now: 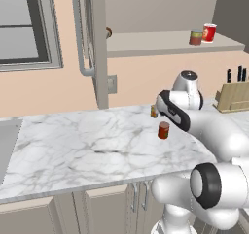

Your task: Pick the cans from the counter and place them in their designated side in the cabinet.

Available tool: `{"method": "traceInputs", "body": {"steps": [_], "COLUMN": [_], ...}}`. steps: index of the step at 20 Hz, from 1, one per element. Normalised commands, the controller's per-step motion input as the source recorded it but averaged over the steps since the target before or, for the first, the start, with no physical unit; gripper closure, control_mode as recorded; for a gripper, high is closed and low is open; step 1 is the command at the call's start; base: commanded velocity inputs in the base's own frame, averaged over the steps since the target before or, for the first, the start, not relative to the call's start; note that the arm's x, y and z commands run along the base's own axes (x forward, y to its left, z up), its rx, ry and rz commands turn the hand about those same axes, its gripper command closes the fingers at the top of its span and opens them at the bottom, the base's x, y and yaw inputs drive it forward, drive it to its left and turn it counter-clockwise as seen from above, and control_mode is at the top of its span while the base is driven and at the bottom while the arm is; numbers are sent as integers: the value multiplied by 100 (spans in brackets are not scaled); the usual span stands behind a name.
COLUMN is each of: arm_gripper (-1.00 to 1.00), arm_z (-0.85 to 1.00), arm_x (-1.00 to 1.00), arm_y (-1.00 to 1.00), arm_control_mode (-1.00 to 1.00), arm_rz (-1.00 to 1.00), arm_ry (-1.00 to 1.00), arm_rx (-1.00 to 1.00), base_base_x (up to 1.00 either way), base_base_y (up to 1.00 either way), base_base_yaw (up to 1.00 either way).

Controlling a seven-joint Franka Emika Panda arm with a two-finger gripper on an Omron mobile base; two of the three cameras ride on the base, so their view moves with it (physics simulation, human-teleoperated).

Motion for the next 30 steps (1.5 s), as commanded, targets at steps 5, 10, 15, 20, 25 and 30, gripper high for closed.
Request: {"method": "traceInputs", "body": {"steps": [5,10,15,20,25,30], "arm_gripper": [-100,-100,-100,-100,-100,-100], "arm_z": [-14,-17,-15,-16,-17,-19], "arm_x": [11,8,5,5,5,6], "arm_y": [-3,-5,-2,0,0,0], "arm_control_mode": [-100,-100,-100,-100,-100,-100], "arm_rz": [1,1,0,0,0,0], "arm_ry": [0,1,0,0,0,1], "arm_rx": [0,0,0,0,0,0], "base_base_x": [0,0,0,0,0,0], "base_base_y": [0,0,0,0,0,0], "base_base_yaw": [0,0,0,0,0,0]}}
